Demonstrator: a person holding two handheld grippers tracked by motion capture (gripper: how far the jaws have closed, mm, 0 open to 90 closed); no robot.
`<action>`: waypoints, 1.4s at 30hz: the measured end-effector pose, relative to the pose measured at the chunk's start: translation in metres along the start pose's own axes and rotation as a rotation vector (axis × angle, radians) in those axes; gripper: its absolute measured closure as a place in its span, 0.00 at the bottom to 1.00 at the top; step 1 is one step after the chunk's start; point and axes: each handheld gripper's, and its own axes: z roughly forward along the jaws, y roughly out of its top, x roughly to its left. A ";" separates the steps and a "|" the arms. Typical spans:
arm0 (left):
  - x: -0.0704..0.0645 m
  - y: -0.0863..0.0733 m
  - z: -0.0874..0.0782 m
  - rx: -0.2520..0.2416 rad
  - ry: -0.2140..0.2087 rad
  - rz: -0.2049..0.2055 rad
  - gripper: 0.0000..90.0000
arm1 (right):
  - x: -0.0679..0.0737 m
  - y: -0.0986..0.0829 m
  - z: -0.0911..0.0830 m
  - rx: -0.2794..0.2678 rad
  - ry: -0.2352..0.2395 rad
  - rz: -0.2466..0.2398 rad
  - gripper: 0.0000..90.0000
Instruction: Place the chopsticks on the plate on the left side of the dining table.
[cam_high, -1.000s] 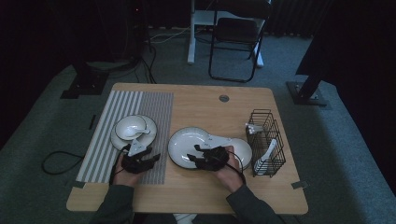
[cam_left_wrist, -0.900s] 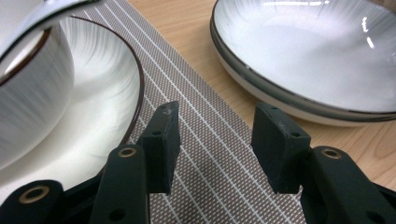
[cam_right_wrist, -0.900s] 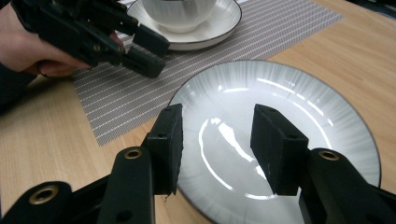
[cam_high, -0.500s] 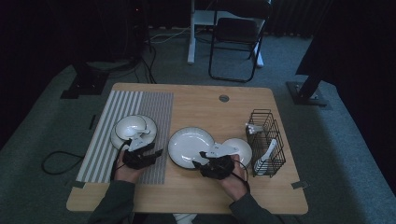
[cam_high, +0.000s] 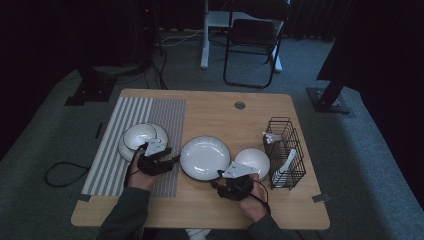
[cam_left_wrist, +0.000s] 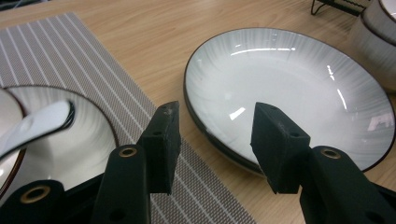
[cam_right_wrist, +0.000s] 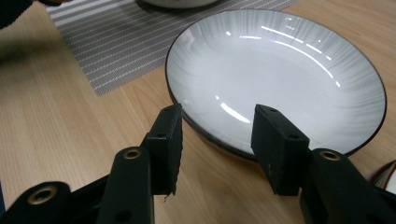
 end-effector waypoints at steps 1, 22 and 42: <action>-0.001 0.002 0.001 0.000 -0.004 0.006 0.59 | 0.000 -0.001 0.000 0.001 0.001 0.003 0.59; -0.014 0.026 0.012 -0.007 -0.058 0.059 0.59 | 0.007 -0.028 0.001 0.037 -0.014 0.003 0.58; -0.026 0.045 0.022 -0.029 -0.095 0.099 0.58 | 0.010 -0.042 0.010 0.060 -0.017 0.007 0.57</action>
